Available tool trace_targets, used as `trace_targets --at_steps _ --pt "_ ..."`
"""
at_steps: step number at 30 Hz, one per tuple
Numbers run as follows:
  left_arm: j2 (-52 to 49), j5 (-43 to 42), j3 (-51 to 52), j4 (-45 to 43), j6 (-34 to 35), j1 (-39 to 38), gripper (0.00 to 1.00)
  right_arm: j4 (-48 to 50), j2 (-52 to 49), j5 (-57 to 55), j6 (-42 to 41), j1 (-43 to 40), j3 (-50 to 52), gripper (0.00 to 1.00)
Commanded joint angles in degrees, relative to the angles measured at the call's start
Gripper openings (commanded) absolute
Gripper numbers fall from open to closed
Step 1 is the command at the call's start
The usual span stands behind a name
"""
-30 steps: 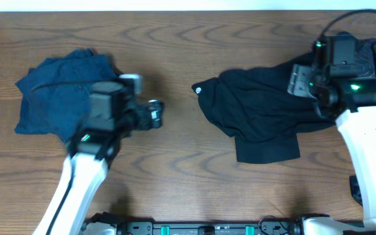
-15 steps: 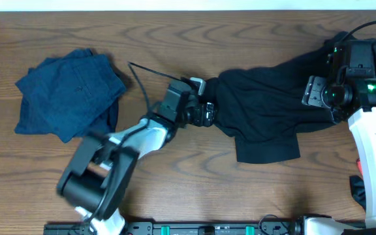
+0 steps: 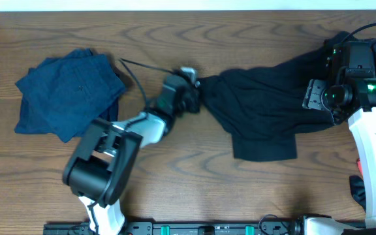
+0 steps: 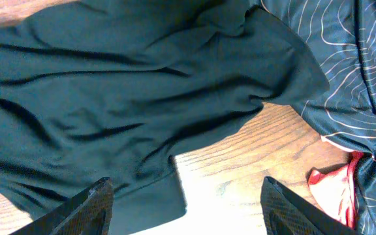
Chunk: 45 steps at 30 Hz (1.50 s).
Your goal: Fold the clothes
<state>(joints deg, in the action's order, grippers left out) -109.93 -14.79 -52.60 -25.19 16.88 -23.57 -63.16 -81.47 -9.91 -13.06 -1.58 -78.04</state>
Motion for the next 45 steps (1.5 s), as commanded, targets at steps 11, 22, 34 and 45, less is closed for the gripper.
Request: trace_targets --at_steps 11,22,34,45 --pt "4.07 -6.8 -25.9 32.57 1.92 22.16 0.98 -0.15 0.15 -0.35 -0.15 -0.33 -0.55 0.72" --pt "3.76 -21.64 -23.04 60.87 3.69 7.96 0.98 -0.42 0.15 -0.63 0.04 -0.39 -0.55 0.73" --pt "-3.85 -15.96 -19.82 45.94 30.12 -11.13 1.0 -1.2 0.15 -0.63 0.04 -0.39 -0.55 0.74" --pt "-11.56 -13.49 -19.82 33.55 44.24 -18.49 0.85 -2.08 0.15 -0.63 0.46 -0.39 -0.55 0.74"
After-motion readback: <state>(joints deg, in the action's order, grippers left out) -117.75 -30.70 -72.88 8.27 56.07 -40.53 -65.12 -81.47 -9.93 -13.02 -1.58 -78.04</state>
